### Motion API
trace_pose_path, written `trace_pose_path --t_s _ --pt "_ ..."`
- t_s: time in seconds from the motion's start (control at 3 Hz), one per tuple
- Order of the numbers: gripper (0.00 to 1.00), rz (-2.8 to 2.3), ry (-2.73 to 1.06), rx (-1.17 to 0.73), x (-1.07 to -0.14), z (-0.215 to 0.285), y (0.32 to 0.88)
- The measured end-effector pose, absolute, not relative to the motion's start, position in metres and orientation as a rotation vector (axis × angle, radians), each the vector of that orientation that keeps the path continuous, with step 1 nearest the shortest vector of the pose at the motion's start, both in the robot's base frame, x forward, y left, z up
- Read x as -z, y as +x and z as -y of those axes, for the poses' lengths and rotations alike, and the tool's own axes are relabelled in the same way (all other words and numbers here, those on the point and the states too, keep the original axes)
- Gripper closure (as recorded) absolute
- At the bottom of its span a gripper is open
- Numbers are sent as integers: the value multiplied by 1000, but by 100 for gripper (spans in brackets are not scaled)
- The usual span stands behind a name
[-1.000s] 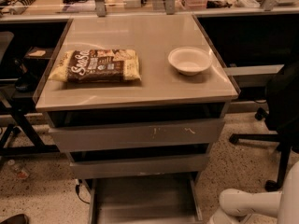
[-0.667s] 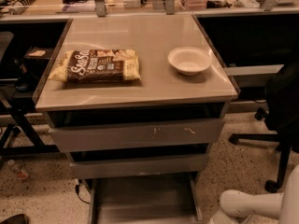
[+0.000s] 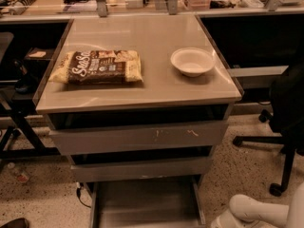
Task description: Close bottom drawer
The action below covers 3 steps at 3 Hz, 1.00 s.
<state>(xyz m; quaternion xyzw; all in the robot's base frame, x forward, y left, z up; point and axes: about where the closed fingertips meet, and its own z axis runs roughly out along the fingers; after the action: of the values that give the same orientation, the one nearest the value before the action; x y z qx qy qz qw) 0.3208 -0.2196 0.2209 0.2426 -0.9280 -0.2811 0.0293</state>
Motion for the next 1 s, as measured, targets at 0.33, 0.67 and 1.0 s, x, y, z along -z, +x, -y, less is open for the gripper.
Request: trace_pose_path --t_s 0.33,0.67,1.0 --pt "100 2912 688 904 -201 224 339" --pt "100 2918 655 923 -182 222 346" --pt "100 2922 653 924 -184 222 347"
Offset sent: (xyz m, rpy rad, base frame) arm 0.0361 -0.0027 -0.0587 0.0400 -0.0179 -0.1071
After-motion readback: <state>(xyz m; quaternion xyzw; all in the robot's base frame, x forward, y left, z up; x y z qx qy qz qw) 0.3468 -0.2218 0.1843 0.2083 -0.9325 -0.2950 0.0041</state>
